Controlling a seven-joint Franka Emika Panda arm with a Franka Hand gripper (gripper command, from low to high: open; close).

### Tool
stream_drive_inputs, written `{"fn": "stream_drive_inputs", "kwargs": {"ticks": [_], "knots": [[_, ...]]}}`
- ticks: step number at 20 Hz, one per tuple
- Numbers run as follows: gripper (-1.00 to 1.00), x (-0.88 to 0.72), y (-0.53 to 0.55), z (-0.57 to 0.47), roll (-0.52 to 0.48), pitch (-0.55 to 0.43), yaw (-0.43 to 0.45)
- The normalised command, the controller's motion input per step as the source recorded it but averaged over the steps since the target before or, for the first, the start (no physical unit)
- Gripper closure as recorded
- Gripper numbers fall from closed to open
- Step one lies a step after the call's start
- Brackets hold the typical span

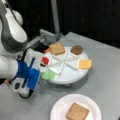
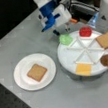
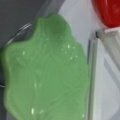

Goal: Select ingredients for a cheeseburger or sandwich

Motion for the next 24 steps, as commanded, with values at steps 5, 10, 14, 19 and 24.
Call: {"fn": "stream_drive_inputs", "kwargs": {"ticks": [5, 10, 14, 19, 24], "knots": [[-1.0, 0.23, -0.27, -0.06, 0.402, -0.035, 0.156], [-1.0, 0.27, -0.28, -0.11, 0.399, -0.046, 0.138], [-1.0, 0.28, -0.32, -0.11, 0.345, -0.037, 0.149], [-1.0, 0.29, -0.33, -0.07, 0.326, -0.021, 0.163], [-1.0, 0.28, -0.29, -0.06, 0.319, -0.026, 0.152]]}}
